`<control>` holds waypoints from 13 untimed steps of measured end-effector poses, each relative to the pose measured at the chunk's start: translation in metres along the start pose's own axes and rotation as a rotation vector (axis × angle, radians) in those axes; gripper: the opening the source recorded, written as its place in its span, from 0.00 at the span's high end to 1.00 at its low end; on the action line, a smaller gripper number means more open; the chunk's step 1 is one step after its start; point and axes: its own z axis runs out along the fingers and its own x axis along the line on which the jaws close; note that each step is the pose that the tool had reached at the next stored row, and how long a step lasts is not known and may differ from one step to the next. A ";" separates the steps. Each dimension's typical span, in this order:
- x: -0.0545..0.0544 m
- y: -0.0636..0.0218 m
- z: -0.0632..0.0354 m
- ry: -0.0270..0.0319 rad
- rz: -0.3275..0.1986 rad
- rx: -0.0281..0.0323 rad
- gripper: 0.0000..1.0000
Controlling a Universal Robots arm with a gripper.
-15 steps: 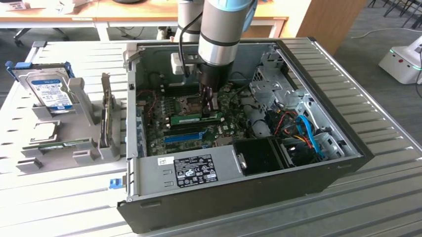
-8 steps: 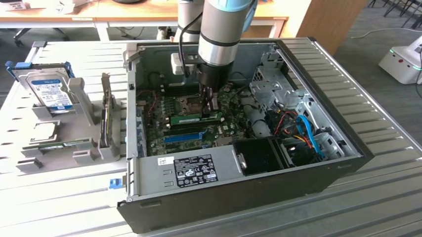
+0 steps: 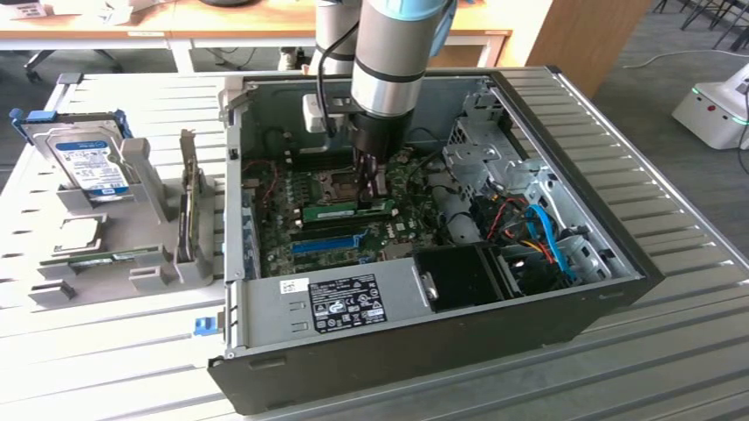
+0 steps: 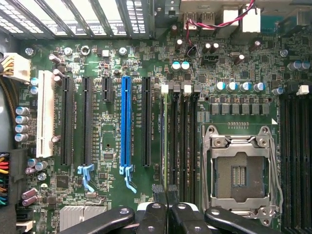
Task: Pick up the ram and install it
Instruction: 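Insert the ram into the slot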
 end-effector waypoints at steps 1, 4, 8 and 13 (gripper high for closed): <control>0.000 0.0002 0.0000 -0.0001 0.000 0.0001 0.88; 0.000 0.0002 0.0000 0.0001 0.000 0.0000 0.88; -0.001 0.0003 0.0001 0.0000 0.000 0.0000 0.88; -0.001 0.0003 0.0001 0.0001 0.000 0.0000 0.88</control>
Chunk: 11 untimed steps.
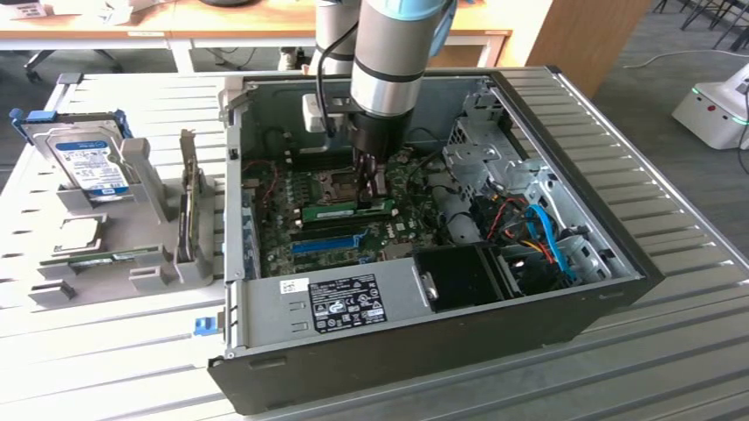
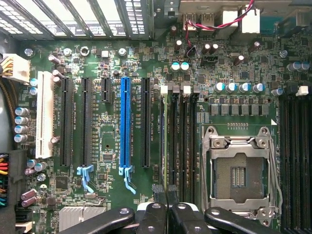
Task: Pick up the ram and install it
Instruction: 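Insert the ram into the slot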
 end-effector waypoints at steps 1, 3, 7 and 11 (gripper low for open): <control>0.000 -0.0003 0.0000 0.0000 0.000 0.0000 0.88; 0.000 -0.0008 0.0000 0.0000 0.000 0.0000 0.88; 0.000 -0.0009 0.0000 0.0000 0.000 0.0000 0.88; 0.000 -0.0009 0.0011 0.0001 0.000 0.0000 0.88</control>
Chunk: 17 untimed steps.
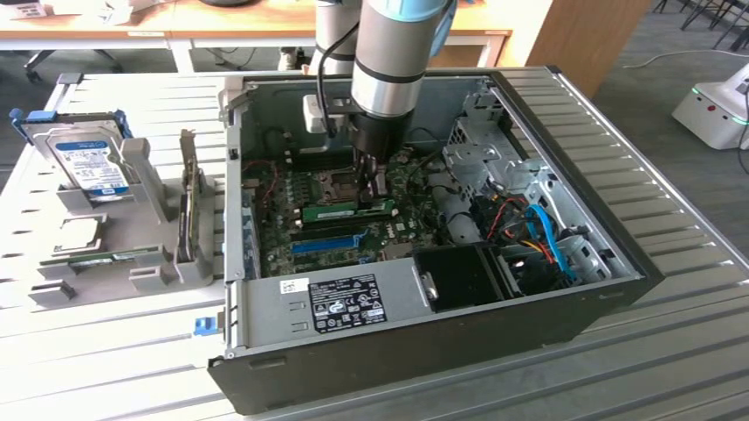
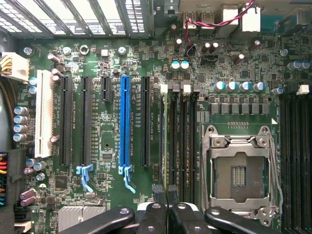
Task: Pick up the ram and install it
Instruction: 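Insert the ram into the slot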
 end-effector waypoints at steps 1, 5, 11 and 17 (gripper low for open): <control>0.000 0.0000 0.0000 0.0000 0.000 0.0000 0.88; 0.000 0.0000 0.0002 -0.0001 0.000 0.0000 0.88; 0.000 0.0000 0.0005 -0.0002 0.000 0.0001 0.88; 0.000 0.0000 0.0011 -0.0001 0.000 0.0000 0.88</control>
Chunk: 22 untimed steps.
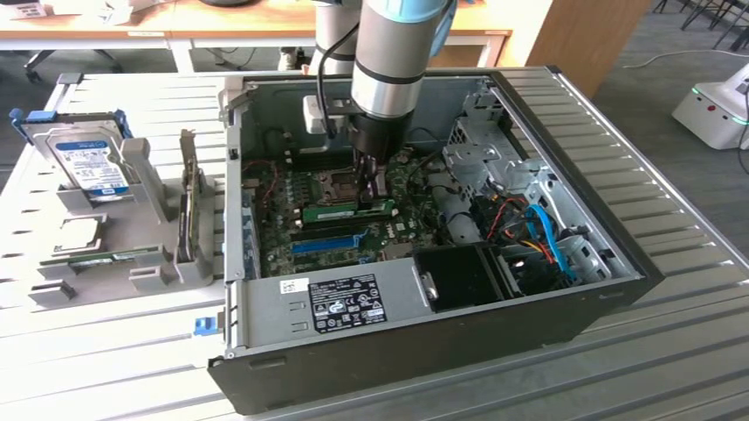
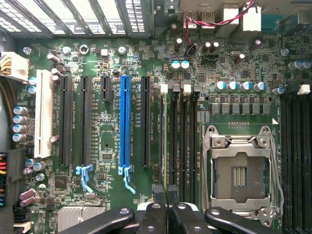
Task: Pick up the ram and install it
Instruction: 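Insert the ram into the slot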
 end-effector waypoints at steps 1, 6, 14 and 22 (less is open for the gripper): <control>0.000 0.0000 0.0004 -0.0002 0.000 0.0001 0.88; 0.000 0.0000 0.0008 0.0000 0.000 0.0000 0.88; 0.000 -0.0001 0.0022 -0.0003 0.000 0.0001 0.88; 0.000 -0.0002 0.0034 -0.0001 0.000 0.0000 0.88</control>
